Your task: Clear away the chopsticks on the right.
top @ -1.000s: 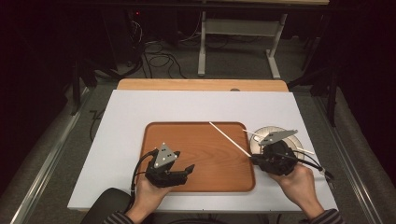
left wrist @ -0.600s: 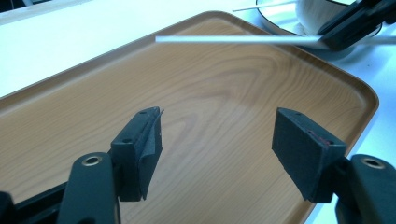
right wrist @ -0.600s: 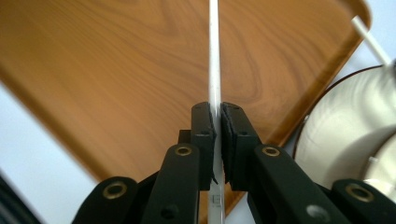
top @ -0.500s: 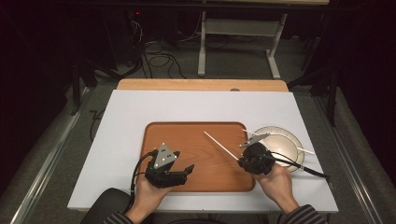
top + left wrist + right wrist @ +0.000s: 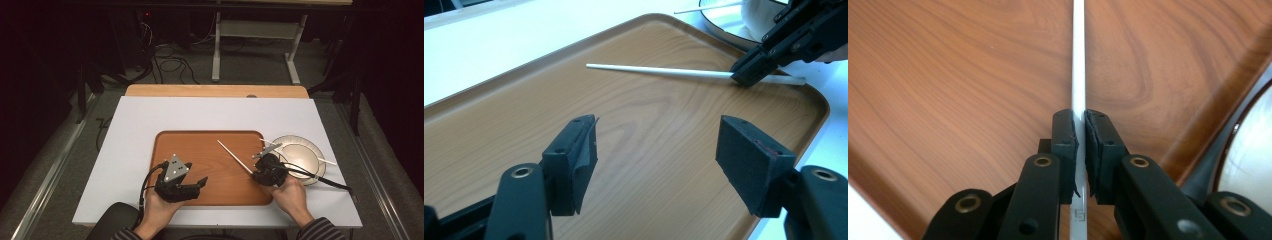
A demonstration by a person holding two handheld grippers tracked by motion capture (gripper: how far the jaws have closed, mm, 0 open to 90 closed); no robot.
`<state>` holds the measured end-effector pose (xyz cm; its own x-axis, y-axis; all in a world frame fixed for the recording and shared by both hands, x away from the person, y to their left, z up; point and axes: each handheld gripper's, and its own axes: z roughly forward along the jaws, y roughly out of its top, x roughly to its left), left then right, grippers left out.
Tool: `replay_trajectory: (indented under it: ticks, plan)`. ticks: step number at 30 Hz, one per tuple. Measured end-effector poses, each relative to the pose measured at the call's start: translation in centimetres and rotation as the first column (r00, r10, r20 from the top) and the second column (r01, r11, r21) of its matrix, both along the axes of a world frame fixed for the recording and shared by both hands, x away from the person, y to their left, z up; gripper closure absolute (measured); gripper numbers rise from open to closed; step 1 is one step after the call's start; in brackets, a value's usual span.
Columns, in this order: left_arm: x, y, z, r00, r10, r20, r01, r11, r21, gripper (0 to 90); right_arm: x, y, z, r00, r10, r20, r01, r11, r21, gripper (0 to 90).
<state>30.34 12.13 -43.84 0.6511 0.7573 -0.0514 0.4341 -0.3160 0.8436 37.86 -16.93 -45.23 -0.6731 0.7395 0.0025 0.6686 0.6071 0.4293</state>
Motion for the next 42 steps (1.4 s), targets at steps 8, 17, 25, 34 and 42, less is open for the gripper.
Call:
replay_trajectory:
  ticks: [8, 17, 25, 34, 42]
  plan:
    - [-0.23, 0.13, -0.01, 0.9999, 0.01, 0.004, -0.01, 1.0, 0.001, 33.3, 0.2, -0.23, -0.28, 0.9999, -0.008, 0.007, 0.008, 1.0, -0.003, 82.1]
    - [-0.43, 0.33, 0.04, 0.9998, 0.017, 0.008, -0.017, 0.9999, 0.002, 33.2, 0.31, -0.7, -0.31, 0.9994, -0.024, 0.027, 0.024, 0.9996, -0.017, 83.3]
    - [-0.49, 0.4, 0.06, 0.9998, 0.018, 0.007, -0.018, 0.9998, 0.004, 33.2, 0.25, -0.86, -0.31, 0.9991, -0.034, 0.027, 0.034, 0.9993, -0.017, 83.0]
    - [-0.54, 0.4, 0.07, 0.9998, 0.017, 0.006, -0.017, 0.9999, 0.004, 33.2, 0.19, -0.94, -0.32, 0.9988, -0.028, 0.039, 0.029, 0.9993, -0.023, 79.3]
    - [-0.55, 0.39, 0.06, 0.9998, 0.017, 0.006, -0.017, 0.9998, 0.004, 33.2, 0.13, -0.94, -0.32, 0.999, -0.017, 0.042, 0.018, 0.9997, -0.018, 75.8]
